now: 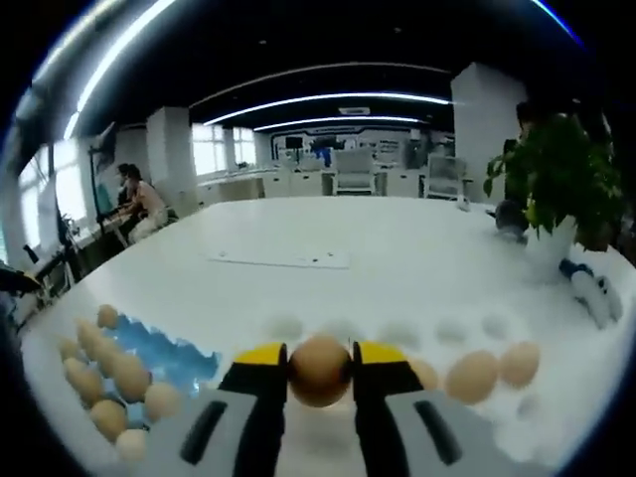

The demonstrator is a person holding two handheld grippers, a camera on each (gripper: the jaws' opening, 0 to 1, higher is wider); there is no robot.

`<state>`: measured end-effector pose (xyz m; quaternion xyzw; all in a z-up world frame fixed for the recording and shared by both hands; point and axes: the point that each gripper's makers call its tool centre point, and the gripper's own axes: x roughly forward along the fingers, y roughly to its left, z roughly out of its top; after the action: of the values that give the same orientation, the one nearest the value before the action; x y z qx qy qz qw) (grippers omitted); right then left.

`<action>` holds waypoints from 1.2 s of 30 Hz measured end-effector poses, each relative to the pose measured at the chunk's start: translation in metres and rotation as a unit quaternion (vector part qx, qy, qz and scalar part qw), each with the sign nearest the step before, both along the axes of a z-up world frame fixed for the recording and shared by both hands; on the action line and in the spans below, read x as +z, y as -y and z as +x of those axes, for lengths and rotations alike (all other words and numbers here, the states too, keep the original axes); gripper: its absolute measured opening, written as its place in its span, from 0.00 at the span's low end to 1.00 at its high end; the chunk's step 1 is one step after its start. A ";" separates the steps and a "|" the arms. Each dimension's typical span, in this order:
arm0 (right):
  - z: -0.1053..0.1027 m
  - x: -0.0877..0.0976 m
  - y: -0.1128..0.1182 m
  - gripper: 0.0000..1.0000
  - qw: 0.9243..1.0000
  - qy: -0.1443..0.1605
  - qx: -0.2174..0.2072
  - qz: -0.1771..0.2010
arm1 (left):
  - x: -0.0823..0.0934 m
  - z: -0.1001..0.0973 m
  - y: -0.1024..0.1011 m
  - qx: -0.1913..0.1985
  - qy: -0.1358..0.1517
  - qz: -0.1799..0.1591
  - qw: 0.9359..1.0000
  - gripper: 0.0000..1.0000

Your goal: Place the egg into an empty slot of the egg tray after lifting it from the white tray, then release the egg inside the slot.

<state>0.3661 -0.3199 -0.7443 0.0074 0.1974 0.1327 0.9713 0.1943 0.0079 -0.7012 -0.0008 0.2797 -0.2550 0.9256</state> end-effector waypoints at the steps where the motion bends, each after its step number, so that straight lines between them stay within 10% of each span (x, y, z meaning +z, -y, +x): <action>1: 0.000 0.003 -0.003 0.25 1.000 0.002 0.003 0.010 | 0.000 0.000 0.000 -0.001 0.000 0.001 1.000 0.95; 36: -0.007 0.031 -0.156 0.25 0.985 0.007 0.143 0.096 | -0.002 -0.002 -0.005 0.007 0.000 -0.001 1.000 0.95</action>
<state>0.3588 -0.1639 -0.7138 0.0714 0.1757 0.2890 0.9384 0.1920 0.0131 -0.7033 -0.0039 0.2792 -0.2490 0.9274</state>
